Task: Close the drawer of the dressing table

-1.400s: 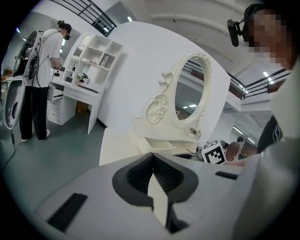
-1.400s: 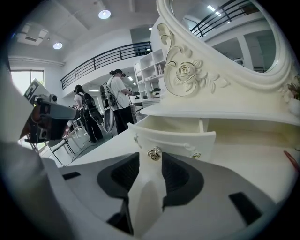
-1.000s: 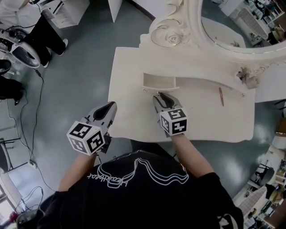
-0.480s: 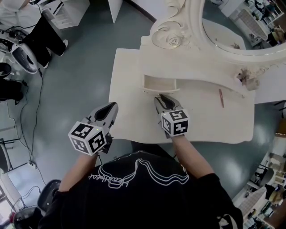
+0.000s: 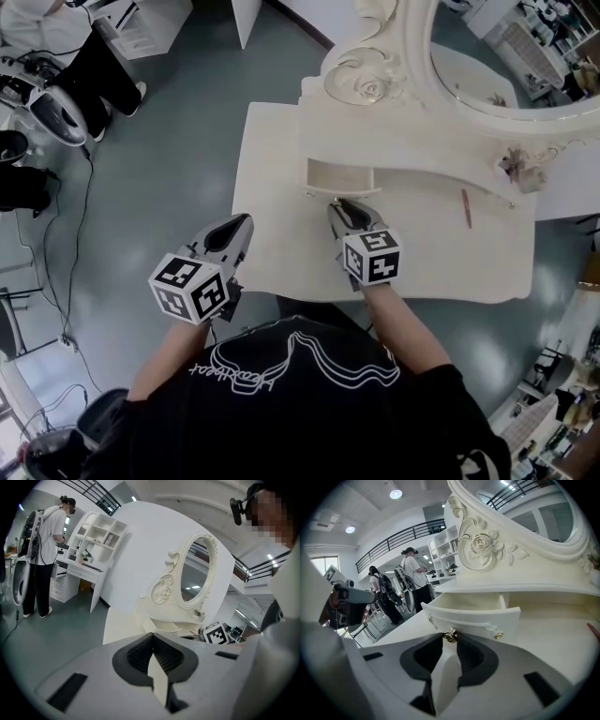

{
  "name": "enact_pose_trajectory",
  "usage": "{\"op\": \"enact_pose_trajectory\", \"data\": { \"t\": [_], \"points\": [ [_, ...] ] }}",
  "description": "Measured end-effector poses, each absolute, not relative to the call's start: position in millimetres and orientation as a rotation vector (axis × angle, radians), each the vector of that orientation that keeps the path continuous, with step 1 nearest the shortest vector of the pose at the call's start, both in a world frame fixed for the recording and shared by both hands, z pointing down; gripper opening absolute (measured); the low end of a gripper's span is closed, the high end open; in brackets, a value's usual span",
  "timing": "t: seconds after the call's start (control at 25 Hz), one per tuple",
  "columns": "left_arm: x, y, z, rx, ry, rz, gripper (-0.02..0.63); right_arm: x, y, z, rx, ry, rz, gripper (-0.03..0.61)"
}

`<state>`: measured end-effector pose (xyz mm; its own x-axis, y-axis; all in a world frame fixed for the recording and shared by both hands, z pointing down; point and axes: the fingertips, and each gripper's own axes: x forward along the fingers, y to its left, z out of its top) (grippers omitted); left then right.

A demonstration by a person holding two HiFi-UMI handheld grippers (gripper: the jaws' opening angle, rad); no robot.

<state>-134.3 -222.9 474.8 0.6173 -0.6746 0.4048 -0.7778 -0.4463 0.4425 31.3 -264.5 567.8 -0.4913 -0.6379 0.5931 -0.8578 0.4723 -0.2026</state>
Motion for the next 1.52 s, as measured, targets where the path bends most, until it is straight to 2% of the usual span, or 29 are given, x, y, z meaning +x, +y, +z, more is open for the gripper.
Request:
{"op": "enact_pose_trajectory", "data": {
  "t": [1.52],
  "points": [
    [-152.5, -247.8, 468.7, 2.203, -1.174, 0.158, 0.003, 31.4, -321.3, 566.1, 1.284, -2.289, 0.681, 0.098]
  ]
}}
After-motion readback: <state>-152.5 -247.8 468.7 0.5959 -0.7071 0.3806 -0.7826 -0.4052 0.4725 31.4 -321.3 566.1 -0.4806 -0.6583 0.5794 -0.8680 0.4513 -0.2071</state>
